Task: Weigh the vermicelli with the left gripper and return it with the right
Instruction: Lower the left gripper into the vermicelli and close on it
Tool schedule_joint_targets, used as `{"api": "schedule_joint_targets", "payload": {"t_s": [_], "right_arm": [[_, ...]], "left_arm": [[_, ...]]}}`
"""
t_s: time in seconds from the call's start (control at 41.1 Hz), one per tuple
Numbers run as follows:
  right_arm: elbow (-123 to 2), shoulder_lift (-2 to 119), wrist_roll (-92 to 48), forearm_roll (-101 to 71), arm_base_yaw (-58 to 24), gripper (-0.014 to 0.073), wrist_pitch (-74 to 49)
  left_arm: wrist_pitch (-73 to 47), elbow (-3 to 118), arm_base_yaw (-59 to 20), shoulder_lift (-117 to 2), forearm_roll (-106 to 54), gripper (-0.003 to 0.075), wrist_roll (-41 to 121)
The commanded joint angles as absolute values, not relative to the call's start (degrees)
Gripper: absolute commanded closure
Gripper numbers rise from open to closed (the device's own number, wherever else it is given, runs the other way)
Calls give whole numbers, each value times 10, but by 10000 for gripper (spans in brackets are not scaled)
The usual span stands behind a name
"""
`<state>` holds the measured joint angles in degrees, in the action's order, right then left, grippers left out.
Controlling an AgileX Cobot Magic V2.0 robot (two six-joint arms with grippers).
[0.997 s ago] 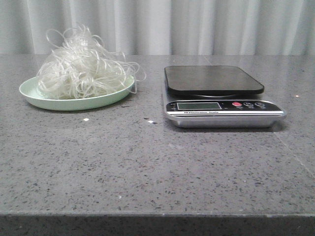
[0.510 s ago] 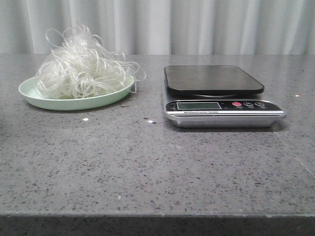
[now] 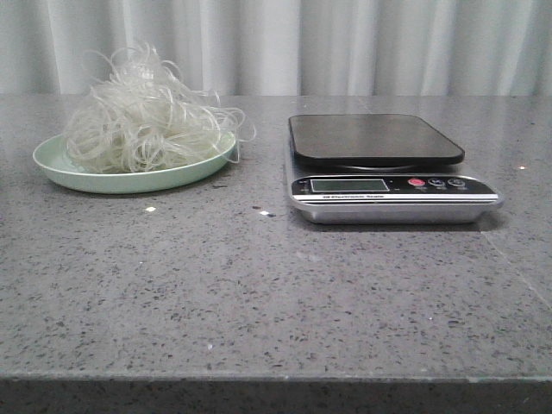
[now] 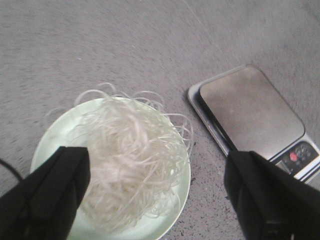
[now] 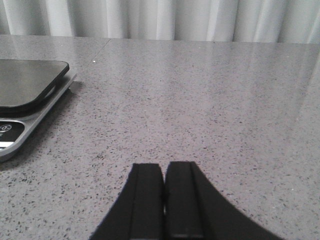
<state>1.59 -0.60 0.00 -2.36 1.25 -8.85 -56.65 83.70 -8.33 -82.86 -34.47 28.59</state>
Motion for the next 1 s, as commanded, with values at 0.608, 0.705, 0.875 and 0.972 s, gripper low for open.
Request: {"api": "schedule_joint_targets", "payload": {"t_s": [0.608, 0.705, 0.875, 0.972], "right_arm": [[11, -15, -3, -21, 12, 442, -43], [11, -15, -3, -21, 12, 442, -43], [11, -15, -3, -21, 12, 442, -43], [11, -15, -3, -21, 12, 442, -43]], "left_arm": [[-556, 899, -231, -1003, -32, 121, 105], [-559, 899, -231, -1020, -32, 125, 105], [-582, 899, -231, -1034, -32, 249, 105], [-588, 899, -231, -1034, -32, 419, 105]]}}
